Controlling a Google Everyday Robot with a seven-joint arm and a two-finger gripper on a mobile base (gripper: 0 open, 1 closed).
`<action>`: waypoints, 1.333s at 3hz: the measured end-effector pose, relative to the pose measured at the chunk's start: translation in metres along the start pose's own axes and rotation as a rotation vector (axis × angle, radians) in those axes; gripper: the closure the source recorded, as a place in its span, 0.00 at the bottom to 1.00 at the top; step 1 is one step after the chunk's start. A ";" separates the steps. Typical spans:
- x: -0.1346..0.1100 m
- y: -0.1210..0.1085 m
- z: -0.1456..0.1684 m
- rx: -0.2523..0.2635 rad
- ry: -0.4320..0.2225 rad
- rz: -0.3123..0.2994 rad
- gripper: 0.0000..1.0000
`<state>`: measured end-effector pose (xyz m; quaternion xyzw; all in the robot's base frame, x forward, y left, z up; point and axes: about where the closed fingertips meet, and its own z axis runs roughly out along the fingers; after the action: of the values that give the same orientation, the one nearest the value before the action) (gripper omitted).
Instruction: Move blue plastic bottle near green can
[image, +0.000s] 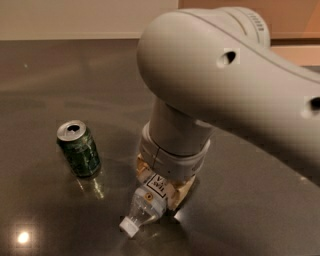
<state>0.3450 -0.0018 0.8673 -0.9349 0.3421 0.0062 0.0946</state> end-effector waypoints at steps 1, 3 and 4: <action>-0.023 -0.020 0.007 0.001 -0.021 -0.042 1.00; -0.050 -0.055 0.018 0.012 -0.053 -0.076 1.00; -0.060 -0.071 0.021 0.024 -0.068 -0.088 1.00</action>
Offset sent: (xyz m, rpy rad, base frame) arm -0.0030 0.0829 -0.0157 0.0364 0.0496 0.1008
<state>0.3457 0.0937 0.8633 -0.9471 0.2970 0.0298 0.1178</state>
